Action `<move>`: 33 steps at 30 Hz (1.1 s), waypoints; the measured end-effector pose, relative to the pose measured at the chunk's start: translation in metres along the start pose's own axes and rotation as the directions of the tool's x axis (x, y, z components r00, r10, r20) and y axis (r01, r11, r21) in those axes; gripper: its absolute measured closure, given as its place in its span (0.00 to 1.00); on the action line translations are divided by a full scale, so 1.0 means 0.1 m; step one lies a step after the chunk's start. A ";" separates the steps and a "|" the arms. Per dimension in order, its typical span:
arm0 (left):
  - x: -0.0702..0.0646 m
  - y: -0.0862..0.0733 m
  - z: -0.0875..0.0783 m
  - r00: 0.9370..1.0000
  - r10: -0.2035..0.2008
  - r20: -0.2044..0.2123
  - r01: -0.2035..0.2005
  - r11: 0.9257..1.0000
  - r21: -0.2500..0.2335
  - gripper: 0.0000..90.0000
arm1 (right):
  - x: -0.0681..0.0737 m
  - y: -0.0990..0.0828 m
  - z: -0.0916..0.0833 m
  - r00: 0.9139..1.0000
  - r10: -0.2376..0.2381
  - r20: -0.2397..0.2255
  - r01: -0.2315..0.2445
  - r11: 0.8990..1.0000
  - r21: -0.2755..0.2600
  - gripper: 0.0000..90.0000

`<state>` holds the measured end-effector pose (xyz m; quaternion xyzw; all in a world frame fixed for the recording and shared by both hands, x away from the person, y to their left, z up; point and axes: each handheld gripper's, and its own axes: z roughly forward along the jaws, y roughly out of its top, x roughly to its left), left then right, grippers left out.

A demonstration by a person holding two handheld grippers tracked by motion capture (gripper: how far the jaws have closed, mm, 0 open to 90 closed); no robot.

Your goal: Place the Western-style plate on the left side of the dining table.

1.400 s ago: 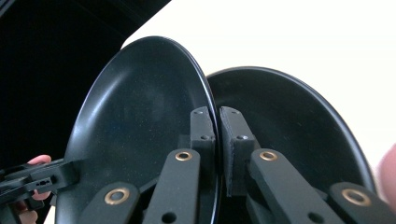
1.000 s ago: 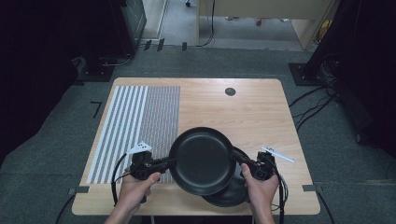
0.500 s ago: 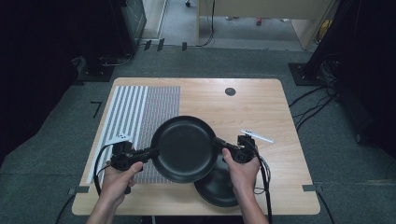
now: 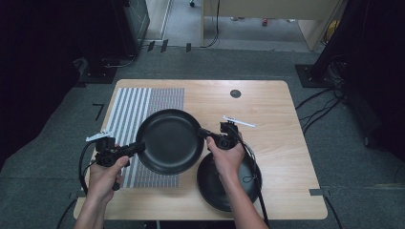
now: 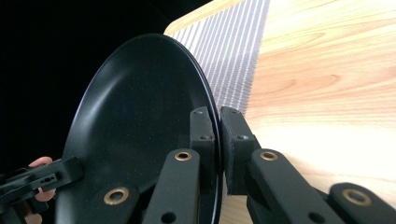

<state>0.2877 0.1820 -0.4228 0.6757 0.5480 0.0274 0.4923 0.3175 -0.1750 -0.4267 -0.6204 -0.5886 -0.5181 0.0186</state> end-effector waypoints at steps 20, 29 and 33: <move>0.55 0.02 -0.03 0.990 -0.126 -0.071 0.124 0.992 -0.026 0.82 | 0.11 0.20 0.80 0.999 -0.021 -0.026 0.025 0.991 0.130 0.95; 0.80 0.00 0.04 0.978 -0.177 -0.115 0.173 0.984 -0.045 0.82 | 0.09 0.21 1.16 1.000 -0.008 -0.012 0.010 0.985 0.174 0.94; 0.94 -0.05 0.07 0.967 -0.226 -0.118 0.221 0.974 -0.059 0.83 | 0.10 0.20 1.31 1.000 -0.025 -0.009 0.026 0.982 0.189 0.94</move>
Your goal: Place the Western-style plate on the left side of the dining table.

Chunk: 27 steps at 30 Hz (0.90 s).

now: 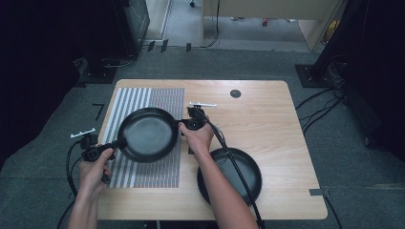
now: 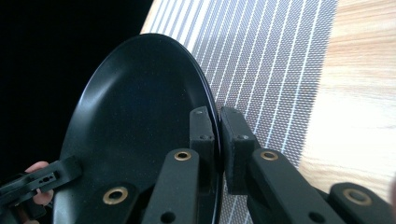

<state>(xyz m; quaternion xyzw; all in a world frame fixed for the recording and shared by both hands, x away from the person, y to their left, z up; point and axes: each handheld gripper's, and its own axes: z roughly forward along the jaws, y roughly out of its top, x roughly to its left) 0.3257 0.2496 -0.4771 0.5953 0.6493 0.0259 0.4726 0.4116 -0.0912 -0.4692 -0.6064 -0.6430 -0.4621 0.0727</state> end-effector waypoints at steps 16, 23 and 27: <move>0.28 -0.01 0.19 0.996 -0.083 -0.034 0.081 0.996 -0.044 0.84 | -0.05 -0.01 0.39 0.998 0.043 0.043 -0.044 0.999 0.031 0.94; 0.33 0.08 0.26 0.994 -0.089 -0.070 0.085 0.995 -0.061 0.84 | -0.05 0.02 0.50 0.996 0.060 0.062 -0.062 0.998 0.021 0.94; 0.36 0.11 0.31 0.992 -0.106 -0.074 0.101 0.992 -0.076 0.85 | -0.07 0.03 0.55 0.994 0.088 0.057 -0.089 0.996 0.010 0.94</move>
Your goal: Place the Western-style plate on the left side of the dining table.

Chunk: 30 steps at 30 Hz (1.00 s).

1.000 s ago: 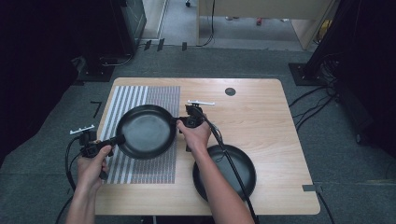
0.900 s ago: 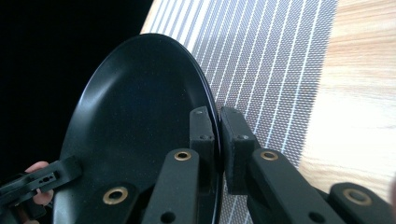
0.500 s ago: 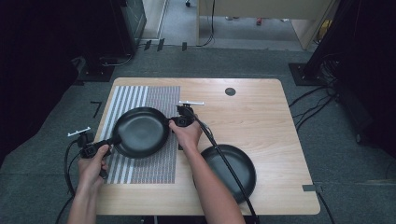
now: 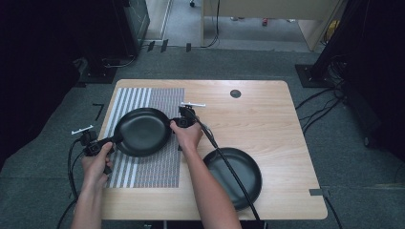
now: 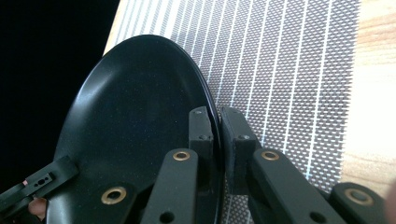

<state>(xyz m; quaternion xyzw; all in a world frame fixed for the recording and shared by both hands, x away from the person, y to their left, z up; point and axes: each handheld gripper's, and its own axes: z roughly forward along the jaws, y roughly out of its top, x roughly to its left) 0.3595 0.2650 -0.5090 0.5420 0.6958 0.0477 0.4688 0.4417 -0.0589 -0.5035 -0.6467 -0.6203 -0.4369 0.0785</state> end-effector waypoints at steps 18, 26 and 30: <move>0.02 0.04 0.15 0.998 0.031 -0.053 -0.032 0.999 -0.021 0.81 | 0.00 0.00 0.13 0.999 0.006 0.051 -0.002 0.998 -0.067 0.93; 0.03 0.03 0.17 0.998 0.030 -0.050 -0.032 0.999 -0.042 0.79 | 0.02 0.00 0.16 0.999 -0.004 0.054 0.008 0.997 -0.079 0.93; 0.02 0.02 0.18 0.998 0.046 -0.036 -0.048 0.998 -0.048 0.70 | 0.04 0.00 0.16 0.998 -0.044 0.053 0.048 0.995 -0.083 0.83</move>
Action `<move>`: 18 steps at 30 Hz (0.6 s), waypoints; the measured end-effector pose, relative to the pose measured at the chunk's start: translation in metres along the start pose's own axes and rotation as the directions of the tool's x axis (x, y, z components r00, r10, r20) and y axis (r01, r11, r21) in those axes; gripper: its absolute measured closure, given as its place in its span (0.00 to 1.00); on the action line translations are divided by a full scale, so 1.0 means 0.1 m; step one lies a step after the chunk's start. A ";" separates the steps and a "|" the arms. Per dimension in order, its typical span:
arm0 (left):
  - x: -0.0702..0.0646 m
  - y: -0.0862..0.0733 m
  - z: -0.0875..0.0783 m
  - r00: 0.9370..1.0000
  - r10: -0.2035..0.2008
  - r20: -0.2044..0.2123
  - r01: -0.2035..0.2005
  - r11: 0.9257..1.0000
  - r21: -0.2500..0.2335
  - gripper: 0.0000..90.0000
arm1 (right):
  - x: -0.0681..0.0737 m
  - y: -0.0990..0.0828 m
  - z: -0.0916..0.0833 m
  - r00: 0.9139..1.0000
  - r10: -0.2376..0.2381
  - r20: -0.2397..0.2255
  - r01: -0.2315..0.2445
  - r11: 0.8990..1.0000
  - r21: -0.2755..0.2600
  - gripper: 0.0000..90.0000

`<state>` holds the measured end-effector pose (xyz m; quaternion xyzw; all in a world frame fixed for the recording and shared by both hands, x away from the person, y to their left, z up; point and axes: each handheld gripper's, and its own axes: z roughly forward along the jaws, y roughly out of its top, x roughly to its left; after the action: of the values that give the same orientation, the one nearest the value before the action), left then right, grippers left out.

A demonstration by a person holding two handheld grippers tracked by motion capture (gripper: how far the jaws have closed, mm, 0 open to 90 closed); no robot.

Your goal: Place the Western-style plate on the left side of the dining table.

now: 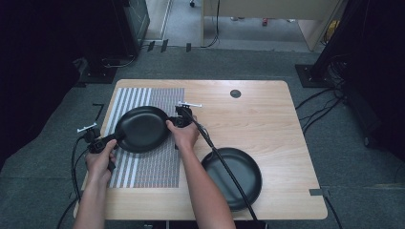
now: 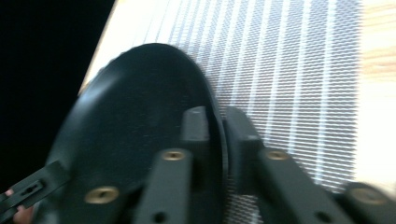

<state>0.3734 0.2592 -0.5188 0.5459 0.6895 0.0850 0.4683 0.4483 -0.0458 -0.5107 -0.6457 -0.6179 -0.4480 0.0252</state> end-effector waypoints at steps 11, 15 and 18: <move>-0.18 -0.01 -0.10 0.988 0.122 -0.096 -0.126 0.991 -0.039 0.36 | 0.10 0.05 -0.24 0.989 -0.143 0.033 0.145 0.988 -0.049 0.61; -0.23 -0.04 -0.16 0.987 0.139 -0.081 -0.143 0.989 -0.044 0.33 | 0.03 0.07 -0.37 0.992 -0.116 -0.050 0.112 0.991 -0.079 0.57; -0.29 -0.05 -0.22 0.986 0.151 -0.064 -0.154 0.987 -0.044 0.32 | 0.01 0.07 -0.50 0.983 -0.177 -0.043 0.172 0.979 -0.113 0.51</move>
<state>0.3524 0.2422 -0.4943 0.5826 0.6572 0.1539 0.4528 0.4262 -0.0762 -0.4765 -0.5774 -0.6458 -0.4984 -0.0332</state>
